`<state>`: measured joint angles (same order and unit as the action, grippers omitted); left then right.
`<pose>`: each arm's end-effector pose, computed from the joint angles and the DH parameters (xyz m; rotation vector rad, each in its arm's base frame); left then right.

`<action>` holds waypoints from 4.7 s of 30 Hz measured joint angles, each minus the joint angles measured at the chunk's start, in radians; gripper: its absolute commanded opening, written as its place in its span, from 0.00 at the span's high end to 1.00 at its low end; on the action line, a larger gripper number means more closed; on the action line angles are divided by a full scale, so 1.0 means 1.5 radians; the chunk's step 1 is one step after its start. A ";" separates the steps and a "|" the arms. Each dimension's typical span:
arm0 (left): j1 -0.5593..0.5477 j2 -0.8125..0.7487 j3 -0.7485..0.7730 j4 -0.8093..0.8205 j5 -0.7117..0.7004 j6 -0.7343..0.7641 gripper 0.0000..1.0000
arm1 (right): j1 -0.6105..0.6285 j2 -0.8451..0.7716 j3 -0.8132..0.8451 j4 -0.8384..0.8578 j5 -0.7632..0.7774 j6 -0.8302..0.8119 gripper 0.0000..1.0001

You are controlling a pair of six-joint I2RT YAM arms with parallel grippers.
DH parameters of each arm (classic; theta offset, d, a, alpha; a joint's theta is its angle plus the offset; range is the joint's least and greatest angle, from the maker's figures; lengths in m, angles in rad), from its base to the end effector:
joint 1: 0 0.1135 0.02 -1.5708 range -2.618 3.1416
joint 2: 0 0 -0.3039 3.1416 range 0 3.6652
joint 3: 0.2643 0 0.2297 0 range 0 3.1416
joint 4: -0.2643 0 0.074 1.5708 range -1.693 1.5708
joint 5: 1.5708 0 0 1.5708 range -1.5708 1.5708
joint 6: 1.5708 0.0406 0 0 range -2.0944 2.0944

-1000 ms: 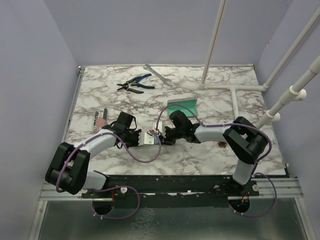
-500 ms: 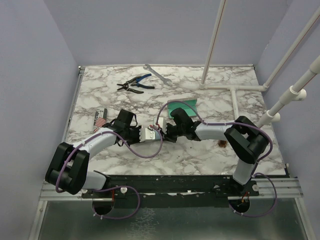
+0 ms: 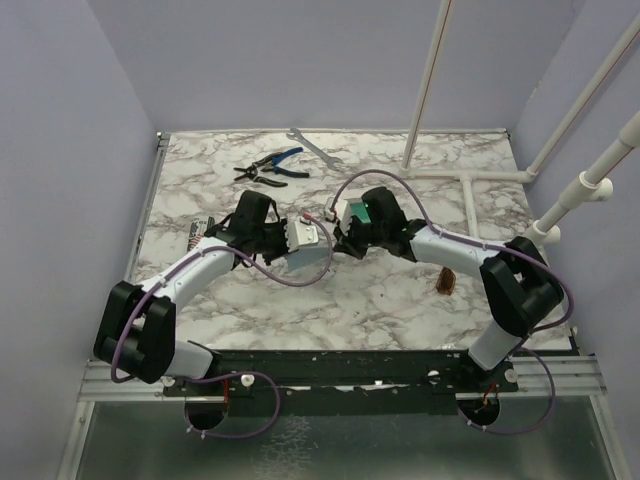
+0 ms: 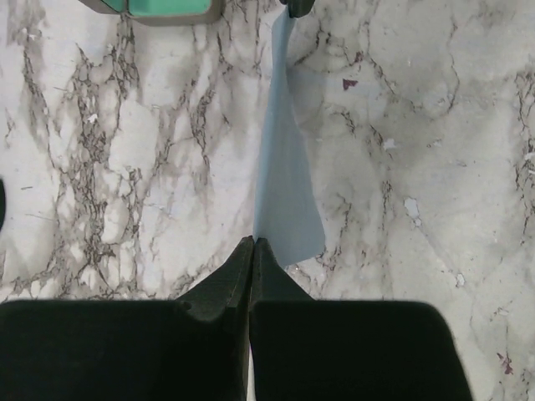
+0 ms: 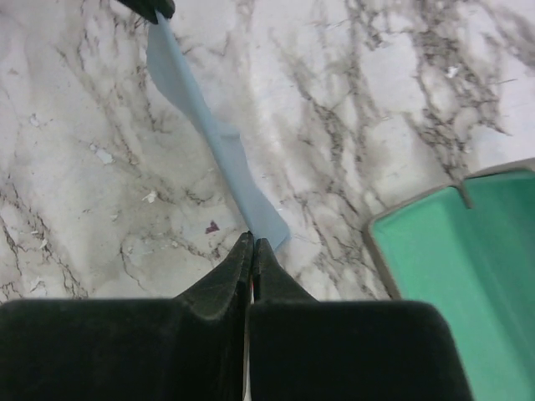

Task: Organize the sunglasses
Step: Pick up the glasses cleaning cloth from the center of the board, then place the glasses cleaning cloth in the sunglasses case.

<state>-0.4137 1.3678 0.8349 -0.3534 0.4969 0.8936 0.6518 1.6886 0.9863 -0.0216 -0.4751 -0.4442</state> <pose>0.2207 -0.1180 0.2652 1.5919 1.7301 -0.3788 0.2640 0.2248 0.2449 -1.3928 1.8070 0.6521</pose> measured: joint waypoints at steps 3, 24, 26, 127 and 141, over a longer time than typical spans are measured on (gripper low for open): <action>-0.004 0.015 0.031 0.003 0.000 -0.013 1.00 | -0.019 -0.017 0.016 -0.012 0.000 0.008 0.99; -0.084 0.285 0.311 0.090 0.008 -0.067 1.00 | -0.192 -0.075 0.036 -0.047 0.081 0.050 1.00; -0.088 0.311 0.336 0.096 0.008 -0.067 1.00 | -0.205 -0.073 0.036 -0.047 0.085 0.043 0.99; -0.123 0.459 0.393 0.125 -0.081 -0.042 1.00 | -0.238 0.109 0.105 -0.083 0.080 -0.083 0.99; -0.123 0.464 0.393 0.125 -0.082 -0.044 0.75 | -0.238 0.122 0.108 -0.076 0.080 -0.080 0.85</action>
<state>-0.5980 2.0632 1.4246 -0.1665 0.3733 0.8280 0.2943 1.8721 1.1477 -0.1360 -0.3557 -0.5648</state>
